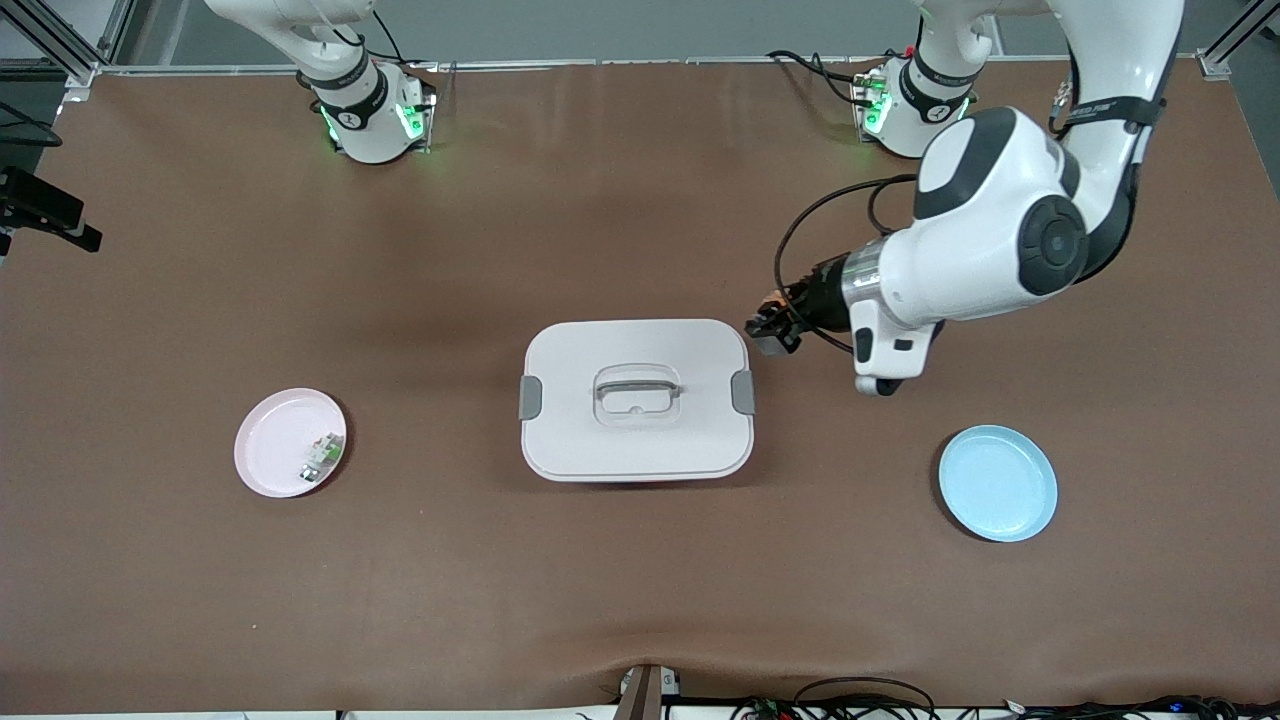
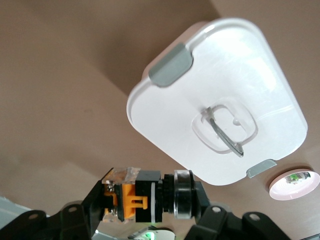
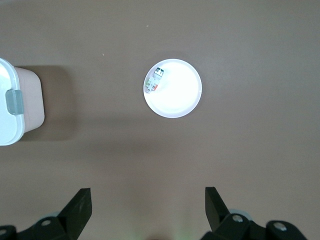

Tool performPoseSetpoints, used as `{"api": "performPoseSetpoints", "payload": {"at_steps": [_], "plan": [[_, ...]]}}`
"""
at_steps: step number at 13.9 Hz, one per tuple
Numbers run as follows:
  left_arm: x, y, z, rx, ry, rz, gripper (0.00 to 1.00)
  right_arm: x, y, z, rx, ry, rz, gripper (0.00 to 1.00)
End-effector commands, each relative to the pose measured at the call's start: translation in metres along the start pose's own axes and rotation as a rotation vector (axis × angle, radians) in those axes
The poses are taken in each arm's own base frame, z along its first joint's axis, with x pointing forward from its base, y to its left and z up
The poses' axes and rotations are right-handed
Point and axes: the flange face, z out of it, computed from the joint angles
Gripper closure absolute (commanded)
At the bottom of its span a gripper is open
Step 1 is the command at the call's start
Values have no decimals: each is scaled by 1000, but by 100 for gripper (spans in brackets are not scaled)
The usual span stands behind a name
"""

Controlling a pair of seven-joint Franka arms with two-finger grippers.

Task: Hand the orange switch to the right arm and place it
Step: 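Carry the orange switch over the white box while the right gripper approaches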

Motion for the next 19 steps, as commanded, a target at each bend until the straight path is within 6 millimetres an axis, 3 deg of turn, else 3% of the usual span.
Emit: {"api": "performPoseSetpoints", "payload": {"at_steps": [1,3,5,9,12,14,15,19], "plan": [[-19,18,10,7,-41,-119,100,-6,-1,-1,15,-23,7,0],[-29,30,17,2,-87,-242,100,-5,-1,0,24,-20,-1,0],[-54,38,29,18,-97,-269,100,-5,-2,2,105,-22,-2,0],[-98,49,33,-14,-107,-299,100,-3,-11,41,333,-81,16,0],[-109,57,30,-71,-153,-332,100,-7,-15,63,505,-65,95,0],[-132,64,31,-123,-184,-347,100,-13,-32,71,553,-64,179,0],[-136,69,32,-153,-191,-369,100,-13,-51,74,561,-74,202,0],[-164,79,60,-180,-213,-372,100,-21,-111,88,642,-85,323,0]]}}
